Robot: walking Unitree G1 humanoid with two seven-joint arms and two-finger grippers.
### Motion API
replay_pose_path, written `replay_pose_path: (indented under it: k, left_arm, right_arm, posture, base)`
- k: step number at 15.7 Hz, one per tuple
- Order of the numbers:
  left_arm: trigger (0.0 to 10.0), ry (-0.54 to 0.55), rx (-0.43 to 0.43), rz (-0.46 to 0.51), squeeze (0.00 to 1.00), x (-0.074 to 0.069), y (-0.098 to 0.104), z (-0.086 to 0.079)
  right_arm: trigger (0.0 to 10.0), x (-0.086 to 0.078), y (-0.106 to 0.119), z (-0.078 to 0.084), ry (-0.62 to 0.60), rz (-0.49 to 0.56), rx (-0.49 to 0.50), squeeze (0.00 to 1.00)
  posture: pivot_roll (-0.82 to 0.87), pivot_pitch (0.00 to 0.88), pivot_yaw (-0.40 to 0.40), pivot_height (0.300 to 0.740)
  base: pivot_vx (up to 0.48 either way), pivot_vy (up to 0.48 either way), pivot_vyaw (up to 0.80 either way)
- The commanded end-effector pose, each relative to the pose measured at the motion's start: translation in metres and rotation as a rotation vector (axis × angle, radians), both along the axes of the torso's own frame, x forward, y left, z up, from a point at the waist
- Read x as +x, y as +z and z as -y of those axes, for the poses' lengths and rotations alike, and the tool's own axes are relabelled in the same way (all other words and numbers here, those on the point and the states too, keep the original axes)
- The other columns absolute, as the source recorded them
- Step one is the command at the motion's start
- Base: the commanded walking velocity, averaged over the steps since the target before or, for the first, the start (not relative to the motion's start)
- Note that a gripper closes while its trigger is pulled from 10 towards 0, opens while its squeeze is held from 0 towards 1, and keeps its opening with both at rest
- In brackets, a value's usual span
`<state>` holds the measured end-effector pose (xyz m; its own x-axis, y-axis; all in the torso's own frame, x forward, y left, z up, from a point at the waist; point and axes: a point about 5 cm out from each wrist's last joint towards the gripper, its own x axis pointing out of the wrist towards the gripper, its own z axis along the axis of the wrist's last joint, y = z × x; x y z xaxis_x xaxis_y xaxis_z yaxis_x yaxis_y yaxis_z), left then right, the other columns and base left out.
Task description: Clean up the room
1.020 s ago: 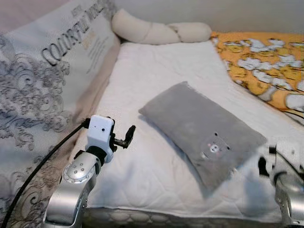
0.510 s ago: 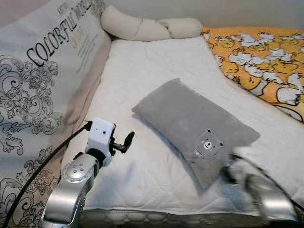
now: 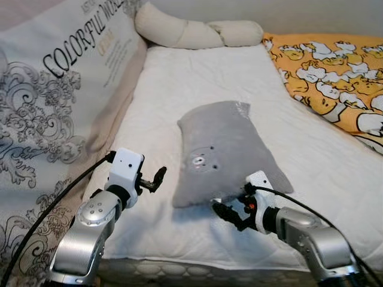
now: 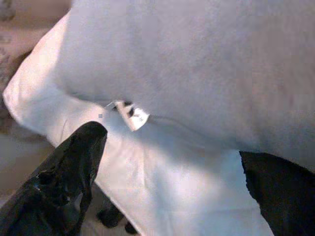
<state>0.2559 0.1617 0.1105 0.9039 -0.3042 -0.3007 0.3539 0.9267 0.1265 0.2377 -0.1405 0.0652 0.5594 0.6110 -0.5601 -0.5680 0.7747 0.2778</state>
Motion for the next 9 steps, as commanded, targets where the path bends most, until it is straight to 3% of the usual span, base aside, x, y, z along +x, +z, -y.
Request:
replay_pose_path:
  k: [1,3,5,6,7,9]
  left_arm:
    - [10.0,-0.002,0.005,0.009,0.00,0.003,0.002,-0.002]
    - [10.0,-0.003,-0.012,-0.003,0.00,0.004,0.001,-0.001]
    - [10.0,-0.006,-0.047,-0.027,0.00,0.008,-0.003,0.001]
    - [10.0,-0.011,-0.056,-0.036,0.00,0.010,-0.006,0.001]
    - [10.0,-0.018,-0.070,-0.044,1.00,0.015,-0.009,0.000]
    - [10.0,-0.015,-0.145,-0.061,1.00,0.031,-0.012,0.000]
  right_arm:
    - [10.0,-0.005,0.001,0.010,-0.012,-0.026,-0.025,0.00]
    - [10.0,-0.017,-0.011,0.029,-0.024,-0.079,-0.112,0.00]
    - [10.0,-0.036,-0.026,0.063,-0.042,-0.173,-0.248,0.00]
    - [10.0,-0.039,-0.029,0.079,-0.080,-0.199,-0.302,0.23]
    - [10.0,-0.039,-0.032,0.099,-0.152,-0.211,-0.375,1.00]
    - [10.0,-0.037,-0.028,0.134,-0.282,-0.212,-0.472,1.00]
  posture:
    - [0.02,0.000,0.016,0.740]
    - [0.02,0.000,0.020,0.740]
    - [0.00,0.000,0.030,0.740]
    - [-0.01,0.000,0.033,0.740]
    - [-0.02,0.000,0.038,0.740]
    - [-0.04,0.000,0.048,0.740]
  base:
    - [0.000,0.000,0.00]
    - [0.000,0.000,0.00]
    - [0.000,0.000,0.00]
    - [0.000,0.000,0.00]
    - [0.000,0.000,0.00]
    - [0.000,0.000,0.00]
